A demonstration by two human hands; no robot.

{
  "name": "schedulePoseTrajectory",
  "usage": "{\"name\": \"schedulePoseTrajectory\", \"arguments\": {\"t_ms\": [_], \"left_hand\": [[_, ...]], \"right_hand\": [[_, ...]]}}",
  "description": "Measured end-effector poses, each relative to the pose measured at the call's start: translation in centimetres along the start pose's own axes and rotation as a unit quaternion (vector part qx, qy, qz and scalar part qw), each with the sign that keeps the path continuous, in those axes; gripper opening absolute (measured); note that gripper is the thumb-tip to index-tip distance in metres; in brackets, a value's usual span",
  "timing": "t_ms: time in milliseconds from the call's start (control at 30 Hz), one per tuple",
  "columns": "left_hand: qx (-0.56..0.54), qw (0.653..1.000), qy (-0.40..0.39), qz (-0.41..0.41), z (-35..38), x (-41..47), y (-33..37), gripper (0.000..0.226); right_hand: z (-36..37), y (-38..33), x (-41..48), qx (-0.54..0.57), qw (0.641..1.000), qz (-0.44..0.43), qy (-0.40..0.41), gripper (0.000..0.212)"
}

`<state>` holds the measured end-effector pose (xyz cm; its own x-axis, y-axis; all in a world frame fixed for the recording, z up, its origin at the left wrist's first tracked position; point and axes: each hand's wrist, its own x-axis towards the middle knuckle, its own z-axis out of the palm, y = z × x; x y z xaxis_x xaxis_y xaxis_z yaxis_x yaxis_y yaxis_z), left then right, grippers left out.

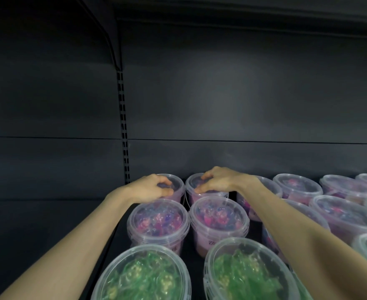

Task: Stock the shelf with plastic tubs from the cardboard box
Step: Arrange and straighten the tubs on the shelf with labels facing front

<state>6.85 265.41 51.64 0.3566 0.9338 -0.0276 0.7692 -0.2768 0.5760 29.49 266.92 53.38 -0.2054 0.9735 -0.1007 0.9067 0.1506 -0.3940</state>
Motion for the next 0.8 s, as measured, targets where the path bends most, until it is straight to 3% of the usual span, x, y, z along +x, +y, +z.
{"name": "schedulePoseTrajectory", "arguments": {"t_ms": [400, 533, 633, 800], "left_hand": [[-0.063, 0.998, -0.013, 0.008, -0.3, -0.2, -0.5, 0.030], [-0.052, 0.992, 0.104, 0.049, 0.3, -1.2, 0.2, 0.009], [-0.023, 0.979, 0.180, 0.093, 0.3, -3.7, 1.3, 0.012], [0.043, 0.993, 0.095, 0.057, 0.8, -9.0, 2.2, 0.022]], "right_hand": [[0.6, -0.1, -0.3, 0.007, 1.000, 0.005, 0.011, 0.068], [0.7, -0.4, -2.0, -0.028, 0.998, -0.013, 0.063, 0.062], [0.3, -0.9, -4.9, -0.007, 0.988, -0.061, 0.140, 0.047], [1.0, -0.6, -11.2, -0.006, 0.990, -0.079, 0.114, 0.045]]}}
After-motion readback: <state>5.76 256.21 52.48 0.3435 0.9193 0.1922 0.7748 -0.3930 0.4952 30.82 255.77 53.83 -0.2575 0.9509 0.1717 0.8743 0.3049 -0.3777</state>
